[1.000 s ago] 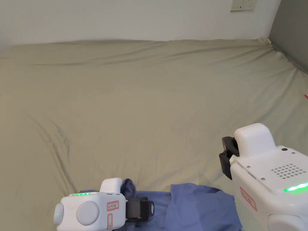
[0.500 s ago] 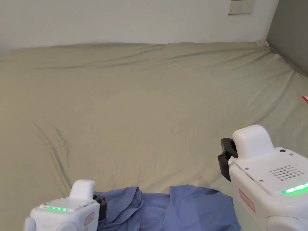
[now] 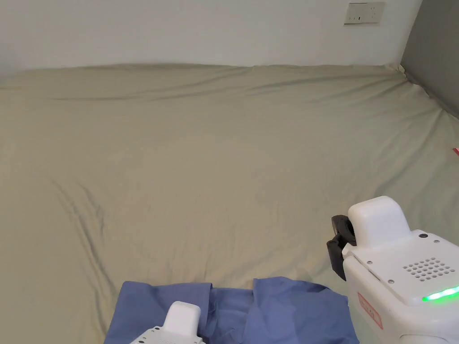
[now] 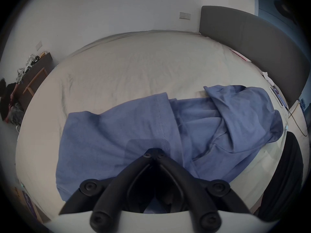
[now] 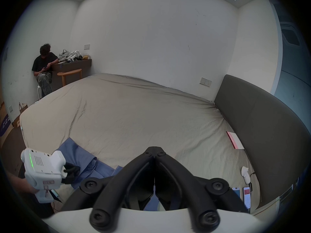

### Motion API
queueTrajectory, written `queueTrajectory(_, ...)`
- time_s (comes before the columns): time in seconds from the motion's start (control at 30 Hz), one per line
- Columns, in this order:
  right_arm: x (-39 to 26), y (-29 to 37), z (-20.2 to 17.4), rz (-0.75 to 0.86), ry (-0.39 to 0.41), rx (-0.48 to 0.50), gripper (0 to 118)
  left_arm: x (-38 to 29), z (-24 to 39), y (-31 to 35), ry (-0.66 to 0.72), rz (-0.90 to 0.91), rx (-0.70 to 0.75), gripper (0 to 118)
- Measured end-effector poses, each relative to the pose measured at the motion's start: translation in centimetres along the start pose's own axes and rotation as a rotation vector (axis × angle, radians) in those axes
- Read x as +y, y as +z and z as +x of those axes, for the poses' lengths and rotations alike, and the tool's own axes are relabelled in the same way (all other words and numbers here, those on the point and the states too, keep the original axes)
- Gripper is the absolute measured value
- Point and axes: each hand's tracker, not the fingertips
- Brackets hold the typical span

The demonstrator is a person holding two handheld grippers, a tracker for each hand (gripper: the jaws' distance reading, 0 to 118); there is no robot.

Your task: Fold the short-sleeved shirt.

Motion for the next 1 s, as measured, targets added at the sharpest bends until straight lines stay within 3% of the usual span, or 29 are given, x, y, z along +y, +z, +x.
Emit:
queueTrajectory(0.1, -0.1, 0.0, -0.4, 0.000, 0.030, -0.012, 2, 0.2, 0.8, 0.4, 0.018, 0.016, -0.015, 0)
queueTrajectory(0.2, 0.0, -0.2, -0.4, -0.005, 0.031, -0.001, 2, 1.1, 0.2, 1.7, 0.128, 0.011, -0.116, 0)
queueTrajectory(0.37, 0.3, -0.6, -0.5, -0.005, 0.022, 0.006, 2, 3.1, -2.8, 5.3, 0.290, -0.044, -0.518, 0)
queueTrajectory(0.5, 0.7, -0.3, -0.8, 0.005, 0.031, 0.009, 2, 3.6, -6.6, 7.4, 0.275, 0.006, -0.529, 2)
queueTrajectory(0.63, 0.9, -0.3, -0.8, 0.010, 0.035, 0.009, 2, 3.9, -15.0, 7.2, 0.419, 0.017, -0.522, 73)
queueTrajectory(0.73, 0.8, -0.5, -0.9, 0.003, 0.037, 0.011, 2, 3.0, -21.6, 6.1, 0.553, -0.009, -0.545, 110)
queueTrajectory(0.87, 0.6, -0.7, -1.2, -0.008, 0.047, 0.015, 2, 0.8, -29.2, 4.0, 0.804, -0.067, -0.629, 114)
queueTrajectory(1.0, 0.6, -0.9, -1.3, -0.019, 0.048, 0.020, 2, -0.7, -30.1, 3.0, 0.903, -0.050, -0.639, 114)
